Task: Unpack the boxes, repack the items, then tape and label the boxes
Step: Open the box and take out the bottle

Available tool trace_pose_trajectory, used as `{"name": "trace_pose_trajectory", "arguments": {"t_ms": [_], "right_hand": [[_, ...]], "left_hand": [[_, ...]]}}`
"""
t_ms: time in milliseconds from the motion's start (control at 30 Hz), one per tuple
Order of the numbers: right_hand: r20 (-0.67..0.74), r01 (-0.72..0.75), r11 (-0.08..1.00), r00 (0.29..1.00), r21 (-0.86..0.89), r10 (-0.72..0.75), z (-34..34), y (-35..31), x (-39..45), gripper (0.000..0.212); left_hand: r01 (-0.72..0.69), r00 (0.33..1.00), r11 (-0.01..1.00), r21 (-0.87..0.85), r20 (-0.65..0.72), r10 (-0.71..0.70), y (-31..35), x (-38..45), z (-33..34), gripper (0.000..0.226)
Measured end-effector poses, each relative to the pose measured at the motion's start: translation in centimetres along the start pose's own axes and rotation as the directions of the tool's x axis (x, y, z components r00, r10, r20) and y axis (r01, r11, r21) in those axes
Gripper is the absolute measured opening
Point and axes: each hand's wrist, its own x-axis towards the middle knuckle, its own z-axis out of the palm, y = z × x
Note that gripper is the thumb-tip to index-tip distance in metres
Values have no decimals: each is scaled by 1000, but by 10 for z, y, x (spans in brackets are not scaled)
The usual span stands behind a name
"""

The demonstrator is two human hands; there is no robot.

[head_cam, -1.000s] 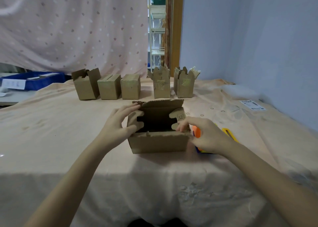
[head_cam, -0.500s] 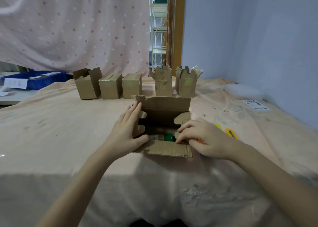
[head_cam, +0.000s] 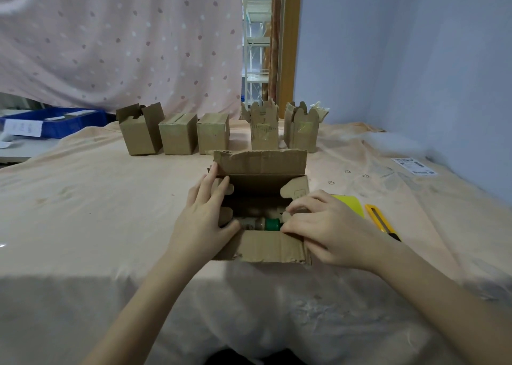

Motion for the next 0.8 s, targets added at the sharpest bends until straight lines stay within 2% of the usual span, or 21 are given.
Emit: {"name": "trace_pose_trajectory", "arguments": {"t_ms": [133, 233, 333, 500, 667, 733, 800], "right_hand": [[-69, 90, 980, 992, -178, -104, 3, -1, 0, 26], [-142, 67, 956, 984, -285, -111, 2, -2, -3, 15], [-263, -71, 927, 964, -369, -31, 1, -7, -5, 9], [-424, -358, 812, 893, -461, 152, -3, -13, -3, 19], [-375, -499, 723, 860, -478, 345, 0, -10, 3, 21], [-332, -510, 721, 859, -469, 391, 4, -6, 2, 19], [-299, -476, 753, 878, -455, 375, 6, -5, 1, 21]], "left_hand": [[-14, 998, 1000, 6, -53, 14, 6, -3, 1, 65], [-56, 990, 998, -33, -134, 51, 8, -7, 4, 56], [-111, 963, 993, -31, -248, 100, 2, -8, 7, 58], [-121, 944, 993, 10, -307, 118, -10, -10, 13, 58], [0, 920, 996, 87, -389, 34, -10, -13, 15, 53], [71, 900, 973, 218, -434, 32, -12, -15, 13, 50], [88, 886, 936, 342, -455, 83, -12, -15, 10, 50]]}}
